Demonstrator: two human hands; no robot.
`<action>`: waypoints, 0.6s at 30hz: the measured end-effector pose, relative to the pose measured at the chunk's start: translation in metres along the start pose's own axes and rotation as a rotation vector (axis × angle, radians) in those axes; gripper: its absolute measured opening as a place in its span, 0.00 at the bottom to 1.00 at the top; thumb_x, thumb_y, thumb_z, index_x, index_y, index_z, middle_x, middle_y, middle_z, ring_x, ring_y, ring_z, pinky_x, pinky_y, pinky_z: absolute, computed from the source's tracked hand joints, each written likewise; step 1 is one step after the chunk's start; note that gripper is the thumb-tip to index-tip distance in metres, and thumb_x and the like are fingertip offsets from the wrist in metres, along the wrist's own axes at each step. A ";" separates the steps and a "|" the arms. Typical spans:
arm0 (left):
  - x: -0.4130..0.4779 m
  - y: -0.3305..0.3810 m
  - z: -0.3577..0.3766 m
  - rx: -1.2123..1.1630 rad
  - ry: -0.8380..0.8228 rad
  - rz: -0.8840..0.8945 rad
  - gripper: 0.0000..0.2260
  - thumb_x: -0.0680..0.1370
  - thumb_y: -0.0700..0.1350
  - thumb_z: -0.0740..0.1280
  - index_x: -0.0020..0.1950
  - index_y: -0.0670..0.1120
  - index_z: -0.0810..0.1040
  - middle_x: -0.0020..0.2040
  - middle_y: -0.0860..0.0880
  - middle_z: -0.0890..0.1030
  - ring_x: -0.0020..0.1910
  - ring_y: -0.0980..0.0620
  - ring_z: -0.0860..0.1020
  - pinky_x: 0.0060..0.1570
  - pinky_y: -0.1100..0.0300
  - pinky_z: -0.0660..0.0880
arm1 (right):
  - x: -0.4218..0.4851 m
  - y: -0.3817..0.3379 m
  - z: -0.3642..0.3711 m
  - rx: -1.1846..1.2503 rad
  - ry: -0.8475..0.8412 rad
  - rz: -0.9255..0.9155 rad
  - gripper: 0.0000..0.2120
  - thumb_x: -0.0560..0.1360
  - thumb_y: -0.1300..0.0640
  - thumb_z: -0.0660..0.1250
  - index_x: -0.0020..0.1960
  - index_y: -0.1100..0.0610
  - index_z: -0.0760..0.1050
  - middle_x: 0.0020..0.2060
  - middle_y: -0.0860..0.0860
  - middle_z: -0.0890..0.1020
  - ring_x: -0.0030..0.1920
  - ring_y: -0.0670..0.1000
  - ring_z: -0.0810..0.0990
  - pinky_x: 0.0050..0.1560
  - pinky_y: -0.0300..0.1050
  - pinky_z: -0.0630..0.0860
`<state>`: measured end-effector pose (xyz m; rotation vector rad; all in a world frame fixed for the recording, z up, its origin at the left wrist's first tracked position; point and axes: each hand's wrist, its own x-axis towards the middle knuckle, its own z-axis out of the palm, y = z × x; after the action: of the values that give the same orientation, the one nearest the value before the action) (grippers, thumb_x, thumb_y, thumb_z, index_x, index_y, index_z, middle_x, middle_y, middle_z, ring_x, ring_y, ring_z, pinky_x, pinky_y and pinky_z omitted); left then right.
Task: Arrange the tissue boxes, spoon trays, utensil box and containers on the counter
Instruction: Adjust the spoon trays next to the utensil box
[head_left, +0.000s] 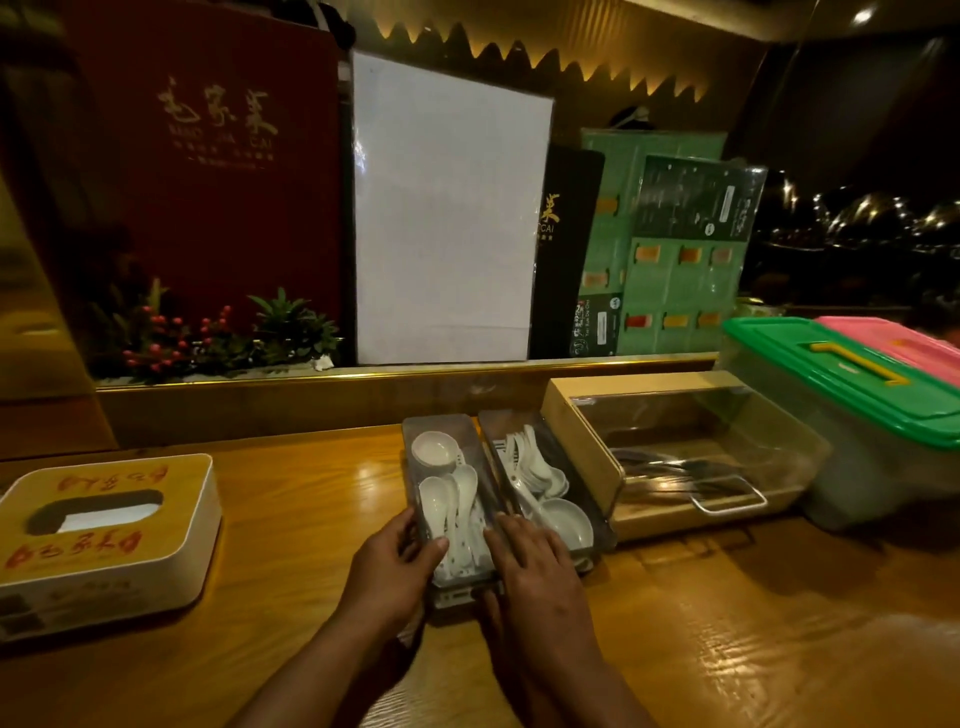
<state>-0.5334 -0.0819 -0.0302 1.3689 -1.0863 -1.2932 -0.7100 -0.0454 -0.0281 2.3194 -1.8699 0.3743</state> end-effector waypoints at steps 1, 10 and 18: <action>0.000 0.001 0.003 0.007 0.006 -0.001 0.23 0.78 0.41 0.72 0.72 0.55 0.74 0.54 0.61 0.81 0.60 0.52 0.80 0.58 0.48 0.81 | 0.000 0.003 0.000 0.012 -0.002 0.001 0.34 0.68 0.45 0.74 0.72 0.52 0.71 0.70 0.53 0.76 0.71 0.54 0.72 0.70 0.57 0.69; 0.009 -0.002 0.013 0.072 0.020 0.015 0.21 0.79 0.42 0.71 0.70 0.56 0.76 0.59 0.55 0.84 0.59 0.52 0.82 0.57 0.49 0.81 | 0.005 0.014 0.002 0.071 0.014 0.009 0.35 0.64 0.43 0.78 0.69 0.50 0.76 0.67 0.51 0.79 0.68 0.54 0.76 0.66 0.53 0.69; 0.013 0.000 0.018 -0.007 0.024 -0.020 0.17 0.81 0.39 0.67 0.60 0.62 0.78 0.57 0.55 0.85 0.58 0.51 0.83 0.58 0.46 0.80 | 0.007 0.014 0.006 0.062 0.029 0.001 0.38 0.60 0.42 0.81 0.68 0.50 0.77 0.65 0.51 0.80 0.66 0.55 0.77 0.64 0.55 0.70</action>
<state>-0.5505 -0.0956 -0.0329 1.3891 -1.0534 -1.2910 -0.7216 -0.0567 -0.0330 2.3393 -1.8719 0.4693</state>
